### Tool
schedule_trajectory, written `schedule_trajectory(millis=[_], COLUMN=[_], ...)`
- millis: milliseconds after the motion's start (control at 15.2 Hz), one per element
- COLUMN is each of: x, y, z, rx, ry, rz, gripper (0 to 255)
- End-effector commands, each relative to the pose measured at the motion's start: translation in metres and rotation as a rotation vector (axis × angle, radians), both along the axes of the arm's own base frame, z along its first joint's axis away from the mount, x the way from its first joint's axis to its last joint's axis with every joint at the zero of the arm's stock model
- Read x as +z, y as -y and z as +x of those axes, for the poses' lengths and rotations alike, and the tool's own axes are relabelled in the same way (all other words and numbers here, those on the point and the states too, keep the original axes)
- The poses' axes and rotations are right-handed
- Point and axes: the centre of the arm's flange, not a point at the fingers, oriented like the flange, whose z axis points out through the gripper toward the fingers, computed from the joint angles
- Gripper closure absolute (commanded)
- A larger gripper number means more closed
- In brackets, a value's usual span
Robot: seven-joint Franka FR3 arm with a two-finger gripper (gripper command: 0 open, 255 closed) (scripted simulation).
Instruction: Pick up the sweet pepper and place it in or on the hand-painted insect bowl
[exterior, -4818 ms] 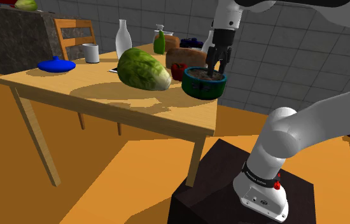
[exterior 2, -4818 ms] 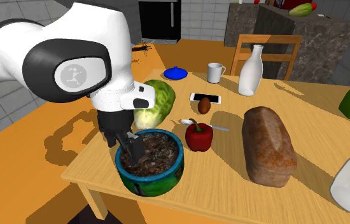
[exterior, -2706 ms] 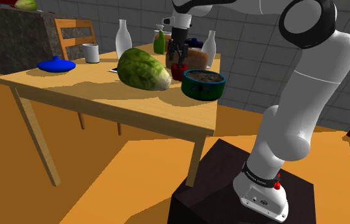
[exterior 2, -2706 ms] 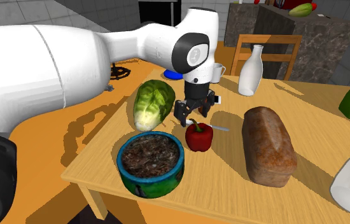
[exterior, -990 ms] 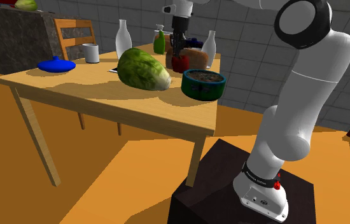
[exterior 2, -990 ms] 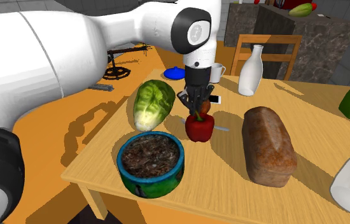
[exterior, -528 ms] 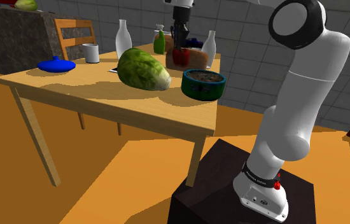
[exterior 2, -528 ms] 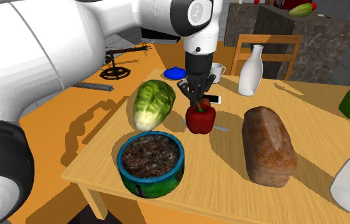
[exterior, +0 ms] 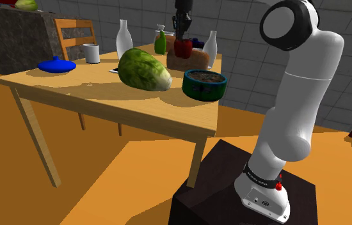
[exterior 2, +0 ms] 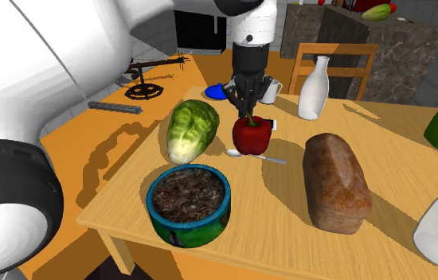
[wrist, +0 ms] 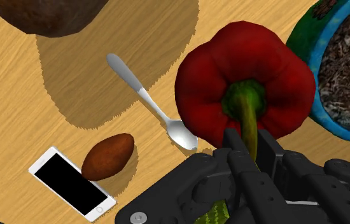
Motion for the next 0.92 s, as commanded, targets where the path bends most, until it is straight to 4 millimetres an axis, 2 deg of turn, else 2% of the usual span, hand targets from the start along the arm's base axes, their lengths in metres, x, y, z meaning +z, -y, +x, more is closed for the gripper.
schedule_trajectory(millis=[0, 462, 858], x=[0.011, 0.047, 0.067], y=[0.0, 0.0, -0.025], z=[0.0, 0.0, -0.072], rx=[0.0, 0.0, 0.0], ry=[0.0, 0.0, 0.0], rz=[0.0, 0.0, 0.0], gripper=[255, 255, 255])
